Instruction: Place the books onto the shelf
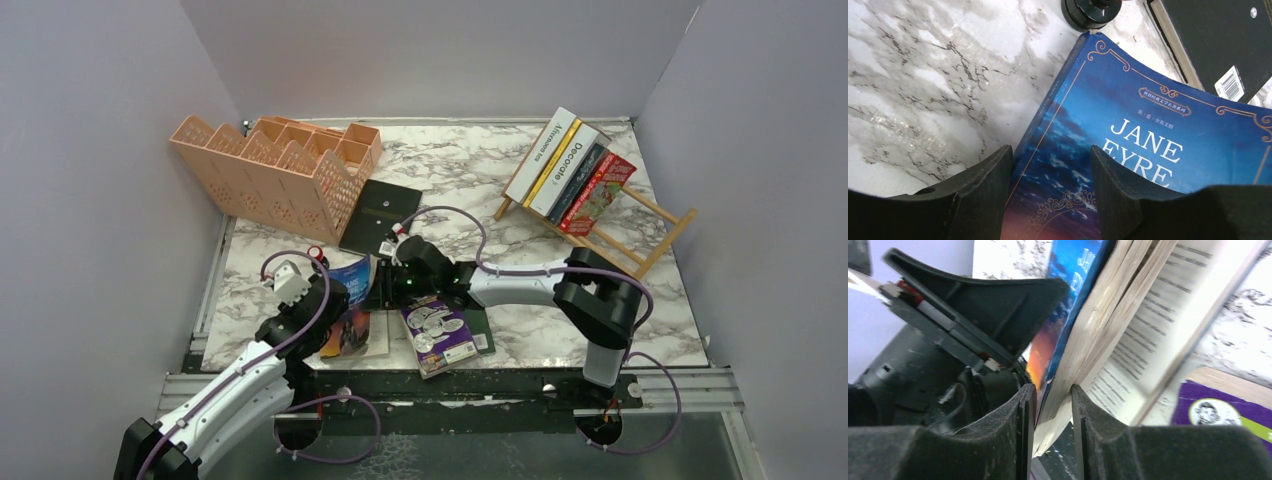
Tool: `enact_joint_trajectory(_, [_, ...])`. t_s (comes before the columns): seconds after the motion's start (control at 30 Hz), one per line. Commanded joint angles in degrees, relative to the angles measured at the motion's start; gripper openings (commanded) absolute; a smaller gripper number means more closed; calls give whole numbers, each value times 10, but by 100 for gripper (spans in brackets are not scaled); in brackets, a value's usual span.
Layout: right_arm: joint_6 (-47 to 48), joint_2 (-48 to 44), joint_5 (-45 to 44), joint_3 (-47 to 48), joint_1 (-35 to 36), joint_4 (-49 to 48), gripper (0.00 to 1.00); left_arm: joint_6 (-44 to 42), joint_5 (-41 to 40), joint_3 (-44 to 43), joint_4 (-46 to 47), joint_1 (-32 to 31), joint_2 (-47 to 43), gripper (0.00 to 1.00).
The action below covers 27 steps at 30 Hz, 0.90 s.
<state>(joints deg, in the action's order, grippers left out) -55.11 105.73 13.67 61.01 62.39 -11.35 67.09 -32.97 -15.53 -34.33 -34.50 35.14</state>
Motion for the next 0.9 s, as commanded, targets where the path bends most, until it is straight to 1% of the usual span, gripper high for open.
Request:
enact_joint_trajectory(0.0, [-23,5,7,37,18,-8,40,33,115,-14,61,-11,11,56])
enact_joint_trajectory(0.07, [-28,30,-11,66,18,48,44,29,111,-17,61,-11,13,56])
enact_joint_trajectory(0.17, [-38,54,-23,68,17,55,47,24,109,-21,60,-11,13,56])
enact_joint_trajectory(0.3, [-49,66,-26,71,17,56,47,21,110,-23,61,-11,13,56])
enact_joint_trajectory(0.57, [-61,64,-72,74,17,112,46,9,106,-29,60,-11,12,56])
enact_joint_trajectory(0.63, [-59,59,-79,72,17,113,42,3,103,-34,60,-11,12,56])
enact_joint_trajectory(0.73, [-49,40,-100,67,18,133,29,-17,98,-52,56,-11,11,60])
enact_joint_trajectory(0.83, [-14,5,-108,57,14,124,13,-53,89,-84,47,-11,11,67])
enact_joint_trajectory(0.87, [1,-9,-106,52,12,120,11,-68,86,-97,43,-11,11,71])
